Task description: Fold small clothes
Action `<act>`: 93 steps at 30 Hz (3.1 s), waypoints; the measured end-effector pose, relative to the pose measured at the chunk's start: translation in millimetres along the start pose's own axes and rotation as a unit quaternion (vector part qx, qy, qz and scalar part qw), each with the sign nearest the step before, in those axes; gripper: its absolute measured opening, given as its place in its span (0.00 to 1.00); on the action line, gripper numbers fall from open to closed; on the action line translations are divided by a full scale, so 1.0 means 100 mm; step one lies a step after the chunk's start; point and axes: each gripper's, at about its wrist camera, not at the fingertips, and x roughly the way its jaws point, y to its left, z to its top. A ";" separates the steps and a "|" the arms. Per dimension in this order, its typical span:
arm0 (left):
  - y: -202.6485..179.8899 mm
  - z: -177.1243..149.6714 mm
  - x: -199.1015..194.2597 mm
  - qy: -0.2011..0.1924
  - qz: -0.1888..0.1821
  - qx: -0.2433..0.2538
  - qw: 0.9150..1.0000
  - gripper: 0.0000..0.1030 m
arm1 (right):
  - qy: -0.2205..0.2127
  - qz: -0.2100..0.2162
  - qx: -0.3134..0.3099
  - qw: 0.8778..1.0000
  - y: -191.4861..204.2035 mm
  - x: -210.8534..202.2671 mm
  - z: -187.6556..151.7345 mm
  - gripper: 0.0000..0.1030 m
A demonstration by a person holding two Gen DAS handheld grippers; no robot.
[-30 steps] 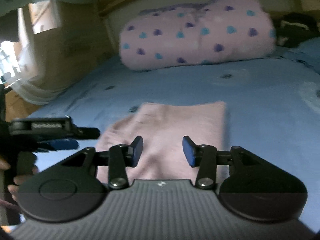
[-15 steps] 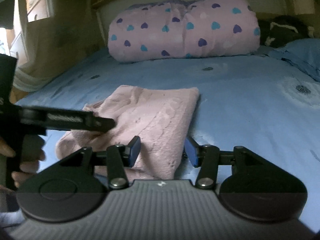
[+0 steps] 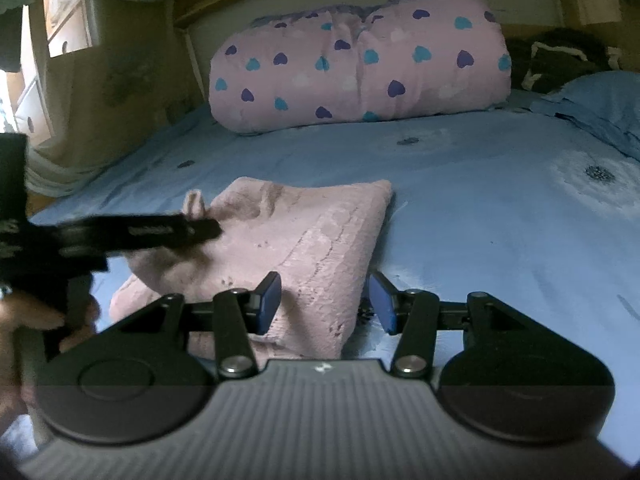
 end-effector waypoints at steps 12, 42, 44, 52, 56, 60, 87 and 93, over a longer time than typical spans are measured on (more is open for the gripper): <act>0.68 -0.01 -0.16 0.041 0.065 -0.059 0.995 0.29 | 0.019 0.014 -0.018 1.000 0.04 0.05 0.00 0.50; 0.83 0.35 0.42 0.023 0.097 -0.041 0.994 0.17 | 0.026 0.005 -0.035 0.999 0.03 0.15 0.04 0.50; 0.95 0.33 0.44 0.028 0.115 -0.049 0.992 0.18 | 0.028 0.010 -0.034 0.999 0.04 0.15 0.04 0.50; 0.99 0.29 0.43 0.065 0.104 -0.038 0.992 0.45 | 0.039 0.020 -0.046 0.998 0.12 0.20 0.00 0.50; 0.88 0.33 0.20 0.081 0.081 -0.012 0.993 0.67 | 0.039 0.017 -0.049 0.998 0.14 0.21 0.00 0.50; 0.75 0.26 -0.05 0.111 0.060 0.031 0.992 0.76 | 0.036 0.018 -0.052 0.998 0.16 0.19 0.00 0.50; 0.91 -0.17 -0.30 0.185 0.059 0.044 0.980 0.65 | 0.060 0.057 -0.106 0.991 0.35 0.24 -0.12 0.50; 1.00 -0.07 -0.41 0.174 0.060 0.006 0.983 0.72 | 0.066 0.058 -0.099 0.991 0.35 0.28 -0.12 0.50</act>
